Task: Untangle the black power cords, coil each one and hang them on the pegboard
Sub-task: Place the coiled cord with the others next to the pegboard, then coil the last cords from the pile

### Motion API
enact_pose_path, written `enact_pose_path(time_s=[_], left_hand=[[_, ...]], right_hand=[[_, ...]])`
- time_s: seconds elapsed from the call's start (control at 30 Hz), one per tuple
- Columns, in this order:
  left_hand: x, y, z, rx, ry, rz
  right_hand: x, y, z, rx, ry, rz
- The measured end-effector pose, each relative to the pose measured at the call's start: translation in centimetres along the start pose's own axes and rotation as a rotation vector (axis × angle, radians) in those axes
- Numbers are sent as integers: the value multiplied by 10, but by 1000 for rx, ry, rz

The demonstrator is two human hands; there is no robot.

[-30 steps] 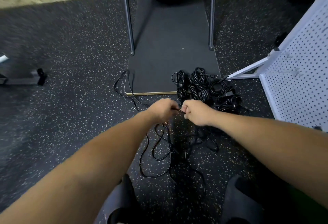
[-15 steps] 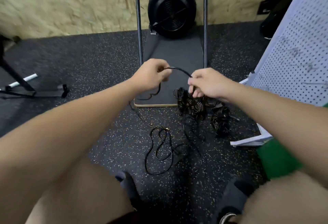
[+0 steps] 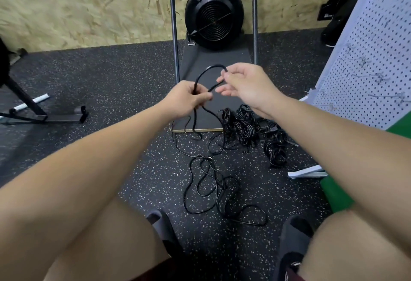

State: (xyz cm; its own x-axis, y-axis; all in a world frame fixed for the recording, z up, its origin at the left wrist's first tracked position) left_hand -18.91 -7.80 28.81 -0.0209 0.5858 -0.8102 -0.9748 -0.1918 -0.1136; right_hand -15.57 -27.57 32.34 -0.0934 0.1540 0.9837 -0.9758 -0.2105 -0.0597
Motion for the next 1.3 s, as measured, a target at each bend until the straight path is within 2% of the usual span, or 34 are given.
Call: enact_pose_path(time_s=[0.13,0.23,0.33,0.43,0.6,0.67,0.8,0.93,1.0,1.07,1.17,1.23,1.3], left_hand=[[41,-6,22,-83,-70,89],[63,-13,20,-46,-62,158],[81,-27,11,30,-204,151],[105,-45,1,36,-375,136],[186,-54,-39,23,-569,256],[217,-47,-61,18,-524,316],[275,-16,-103,-6,-294,568],[310,15,-142,15,-162,588],[327,29,-161,63,-3,639],[336,37,-171,126,8,639],[333,46,-182,210,24,622],[329,53,-188,280,114,682],[326,61,-196,388,251,769]], right_hand=[[-34,9,-22,63,263,-28],[-67,14,-39,163,376,-83],[-99,8,-52,204,435,-107],[-135,-1,-59,194,490,-127],[-222,-3,-80,195,477,-236],[-254,-1,-91,215,471,-259],[-321,10,-102,276,523,-342],[-384,29,-103,358,644,-392],[-409,39,-106,394,700,-397],[-426,46,-110,393,766,-390],[-433,50,-121,366,982,-284],[-434,51,-134,387,1164,-213],[-435,53,-144,381,1238,-193]])
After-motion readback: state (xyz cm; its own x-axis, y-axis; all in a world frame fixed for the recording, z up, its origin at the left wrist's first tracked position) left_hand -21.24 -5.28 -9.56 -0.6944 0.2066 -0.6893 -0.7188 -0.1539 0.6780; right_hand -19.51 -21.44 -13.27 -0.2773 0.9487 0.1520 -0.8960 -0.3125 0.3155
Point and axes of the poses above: each hand's wrist, its own y-axis away from the middle knuckle, its own z-axis out of the back of the hand, x = y × z, the point moved 7 cm from there along -y, towards the middle knuckle, and after that the axes turned 11 degrees about -x, right-handed, at the moved point
